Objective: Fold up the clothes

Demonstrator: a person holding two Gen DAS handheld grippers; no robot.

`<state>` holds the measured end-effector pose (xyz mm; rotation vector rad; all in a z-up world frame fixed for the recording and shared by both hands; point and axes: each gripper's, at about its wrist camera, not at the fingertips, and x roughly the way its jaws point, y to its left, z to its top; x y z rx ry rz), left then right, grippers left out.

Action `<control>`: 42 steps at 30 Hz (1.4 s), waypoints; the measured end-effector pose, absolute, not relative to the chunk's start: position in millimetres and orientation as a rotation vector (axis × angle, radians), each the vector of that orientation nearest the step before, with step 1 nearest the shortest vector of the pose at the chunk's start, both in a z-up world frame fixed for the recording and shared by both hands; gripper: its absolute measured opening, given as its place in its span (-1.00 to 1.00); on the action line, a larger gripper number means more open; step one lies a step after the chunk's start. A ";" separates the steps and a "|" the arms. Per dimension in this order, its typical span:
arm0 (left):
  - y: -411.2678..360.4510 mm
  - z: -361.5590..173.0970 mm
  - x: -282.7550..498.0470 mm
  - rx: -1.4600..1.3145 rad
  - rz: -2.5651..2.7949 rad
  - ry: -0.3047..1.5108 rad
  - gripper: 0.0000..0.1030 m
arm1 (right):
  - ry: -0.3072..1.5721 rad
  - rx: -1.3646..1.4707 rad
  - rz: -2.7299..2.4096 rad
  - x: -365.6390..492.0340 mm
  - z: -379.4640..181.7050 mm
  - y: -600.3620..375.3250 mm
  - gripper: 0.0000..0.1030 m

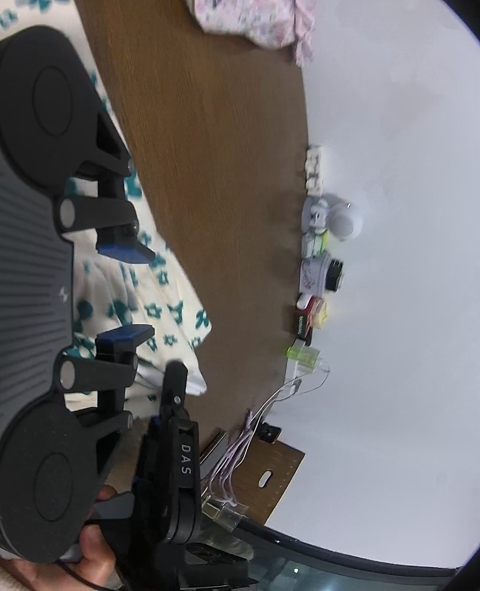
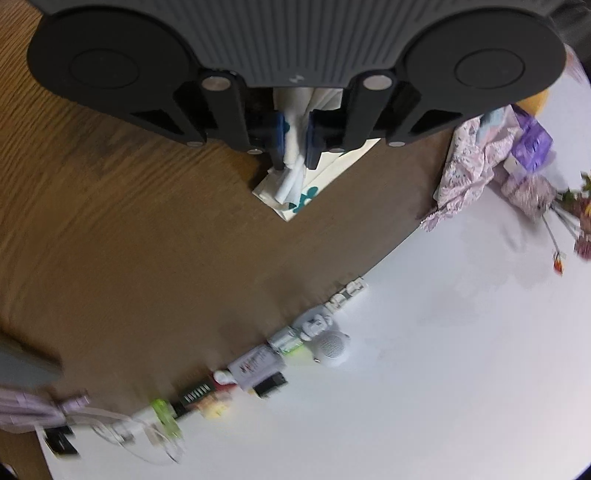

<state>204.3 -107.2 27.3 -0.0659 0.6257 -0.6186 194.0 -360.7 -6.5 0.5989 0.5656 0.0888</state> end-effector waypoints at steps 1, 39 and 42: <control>-101.5 28.9 201.9 -0.060 -0.606 0.629 -0.34 | 0.558 0.572 0.092 192.8 -3.1 -358.5 -0.81; 31.8 46.7 127.1 -0.176 -0.449 0.563 -0.52 | 0.298 -0.487 0.395 113.6 61.6 -143.2 -0.81; 38.7 46.4 119.3 -0.181 -0.436 0.556 -0.52 | 0.322 -0.535 0.421 112.8 50.1 -127.1 -0.81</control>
